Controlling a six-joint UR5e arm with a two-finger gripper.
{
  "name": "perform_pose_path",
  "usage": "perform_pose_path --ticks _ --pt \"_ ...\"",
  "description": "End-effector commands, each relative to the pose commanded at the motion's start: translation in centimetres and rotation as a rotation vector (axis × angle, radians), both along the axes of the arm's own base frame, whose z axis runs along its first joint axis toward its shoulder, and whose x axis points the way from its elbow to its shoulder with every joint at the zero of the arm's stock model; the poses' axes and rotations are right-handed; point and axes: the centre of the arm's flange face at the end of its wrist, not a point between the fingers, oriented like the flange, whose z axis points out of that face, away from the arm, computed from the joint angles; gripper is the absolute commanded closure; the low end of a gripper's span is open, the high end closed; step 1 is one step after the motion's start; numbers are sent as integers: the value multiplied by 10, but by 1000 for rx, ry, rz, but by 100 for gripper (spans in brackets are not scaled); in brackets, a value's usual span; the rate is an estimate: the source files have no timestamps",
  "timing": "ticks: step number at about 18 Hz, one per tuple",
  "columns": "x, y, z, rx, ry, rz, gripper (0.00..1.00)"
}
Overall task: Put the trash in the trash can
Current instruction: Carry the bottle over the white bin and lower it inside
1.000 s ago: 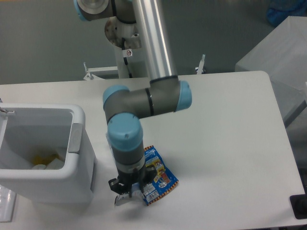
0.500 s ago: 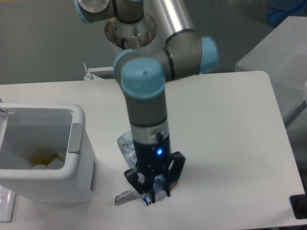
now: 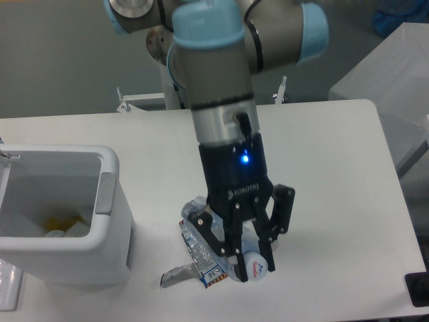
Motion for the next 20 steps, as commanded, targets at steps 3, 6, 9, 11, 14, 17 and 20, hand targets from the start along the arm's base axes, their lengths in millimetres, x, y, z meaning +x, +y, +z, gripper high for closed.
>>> perform_pose_path --ticks 3,6,9,11,14,17,20 --pt "42 -8 32 25 43 -48 63" --pt "87 1 48 49 59 -114 61" --pt "127 23 38 37 48 -185 61" --pt "148 42 17 10 29 -229 61" --pt "184 60 -17 -43 -1 -293 61" --pt "209 67 -42 -84 -25 -331 58" --pt "219 66 -44 -90 -27 -344 58"
